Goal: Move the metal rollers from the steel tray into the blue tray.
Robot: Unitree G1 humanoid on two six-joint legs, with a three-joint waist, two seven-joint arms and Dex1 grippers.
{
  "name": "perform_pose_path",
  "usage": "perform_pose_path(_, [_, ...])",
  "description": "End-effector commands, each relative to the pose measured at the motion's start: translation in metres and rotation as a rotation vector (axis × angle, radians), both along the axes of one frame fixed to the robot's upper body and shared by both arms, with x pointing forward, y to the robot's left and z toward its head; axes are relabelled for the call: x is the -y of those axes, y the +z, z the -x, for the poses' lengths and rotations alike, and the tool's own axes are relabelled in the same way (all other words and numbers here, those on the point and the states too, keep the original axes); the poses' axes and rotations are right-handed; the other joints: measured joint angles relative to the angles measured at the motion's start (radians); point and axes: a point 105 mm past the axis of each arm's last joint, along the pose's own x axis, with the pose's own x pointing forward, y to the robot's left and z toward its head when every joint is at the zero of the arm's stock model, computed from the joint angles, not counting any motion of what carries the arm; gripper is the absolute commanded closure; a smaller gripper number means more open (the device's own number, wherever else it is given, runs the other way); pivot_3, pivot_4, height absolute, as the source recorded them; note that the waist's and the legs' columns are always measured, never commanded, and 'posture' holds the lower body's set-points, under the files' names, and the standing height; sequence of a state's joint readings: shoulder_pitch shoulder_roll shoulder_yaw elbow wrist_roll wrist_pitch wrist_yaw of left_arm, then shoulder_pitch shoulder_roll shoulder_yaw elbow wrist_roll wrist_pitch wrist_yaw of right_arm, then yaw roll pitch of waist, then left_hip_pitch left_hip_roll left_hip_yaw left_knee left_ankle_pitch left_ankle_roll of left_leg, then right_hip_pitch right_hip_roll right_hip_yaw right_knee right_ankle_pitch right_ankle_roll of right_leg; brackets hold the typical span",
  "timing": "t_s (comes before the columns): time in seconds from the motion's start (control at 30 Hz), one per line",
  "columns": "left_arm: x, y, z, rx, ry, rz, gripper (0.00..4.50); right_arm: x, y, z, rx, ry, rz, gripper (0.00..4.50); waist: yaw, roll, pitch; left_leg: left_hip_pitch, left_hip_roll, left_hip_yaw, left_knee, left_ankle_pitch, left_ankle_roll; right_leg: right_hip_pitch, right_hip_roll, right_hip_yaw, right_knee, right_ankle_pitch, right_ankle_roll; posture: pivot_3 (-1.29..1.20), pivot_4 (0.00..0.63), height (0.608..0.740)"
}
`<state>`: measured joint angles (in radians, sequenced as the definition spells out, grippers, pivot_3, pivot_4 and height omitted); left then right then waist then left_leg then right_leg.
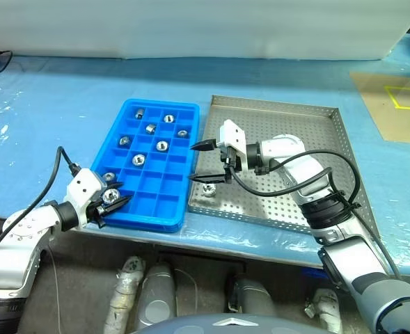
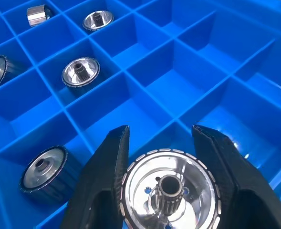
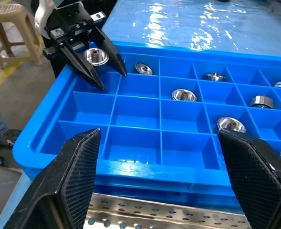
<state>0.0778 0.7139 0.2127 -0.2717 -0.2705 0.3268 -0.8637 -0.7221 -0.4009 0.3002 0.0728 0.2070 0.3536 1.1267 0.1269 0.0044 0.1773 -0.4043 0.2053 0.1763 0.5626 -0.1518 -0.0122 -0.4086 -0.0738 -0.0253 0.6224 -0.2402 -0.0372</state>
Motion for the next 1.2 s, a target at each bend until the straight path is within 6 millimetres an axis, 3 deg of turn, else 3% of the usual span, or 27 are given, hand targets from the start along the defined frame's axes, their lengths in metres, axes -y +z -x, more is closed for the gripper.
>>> perform_pose_path(0.03, [-0.006,-0.003,-0.001,0.006,0.008,-0.031,2.76,-0.001,0.007,-0.001,0.044,-0.008,-0.021,0.43,0.0,0.0,0.0,0.0,0.0,0.0,0.0,0.0,0.0,0.0,0.0,0.0,0.0,0.0,0.0,0.22,0.15,0.74])
perform_pose_path(0.2, [-0.012,-0.003,-0.011,0.044,0.049,-0.041,1.15,0.001,0.006,-0.004,0.049,-0.024,-0.019,0.43,0.0,0.001,0.0,0.002,0.0,0.0,-0.001,0.001,-0.001,0.0,0.0,0.0,0.002,0.0,0.0,0.21,0.15,0.74])
perform_pose_path(0.53, [0.013,0.042,-0.023,0.158,-0.031,0.069,1.15,0.006,0.006,-0.006,0.048,-0.049,-0.019,0.43,0.0,0.0,-0.001,0.0,0.0,0.0,0.0,0.001,-0.001,0.0,0.0,0.0,0.001,0.0,0.0,0.2,0.15,0.74])
perform_pose_path(0.77, [0.061,0.075,-0.038,0.216,-0.184,0.166,1.15,0.036,0.001,-0.008,0.043,-0.159,0.002,0.43,0.002,0.0,-0.001,0.0,-0.001,0.0,0.001,0.003,-0.004,0.001,0.0,0.0,0.002,0.0,0.0,0.1,0.15,0.74])
perform_pose_path(1.0, [0.097,0.075,-0.058,0.19,-0.318,0.212,1.15,0.072,-0.006,-0.002,0.025,-0.307,0.03,0.43,-0.024,0.0,-0.001,0.001,0.0,0.0,0.003,0.003,-0.005,0.001,0.001,0.001,0.002,0.0,0.0,-0.03,0.15,0.74])
perform_pose_path(1.2, [0.104,0.064,-0.06,0.129,-0.397,0.214,1.15,0.071,-0.019,0.013,0.01,-0.329,0.051,0.43,-0.057,0.0,-0.001,0.001,0.0,0.0,0.002,0.003,-0.005,0.001,0.002,0.001,0.002,0.0,0.0,-0.08,0.15,0.74])
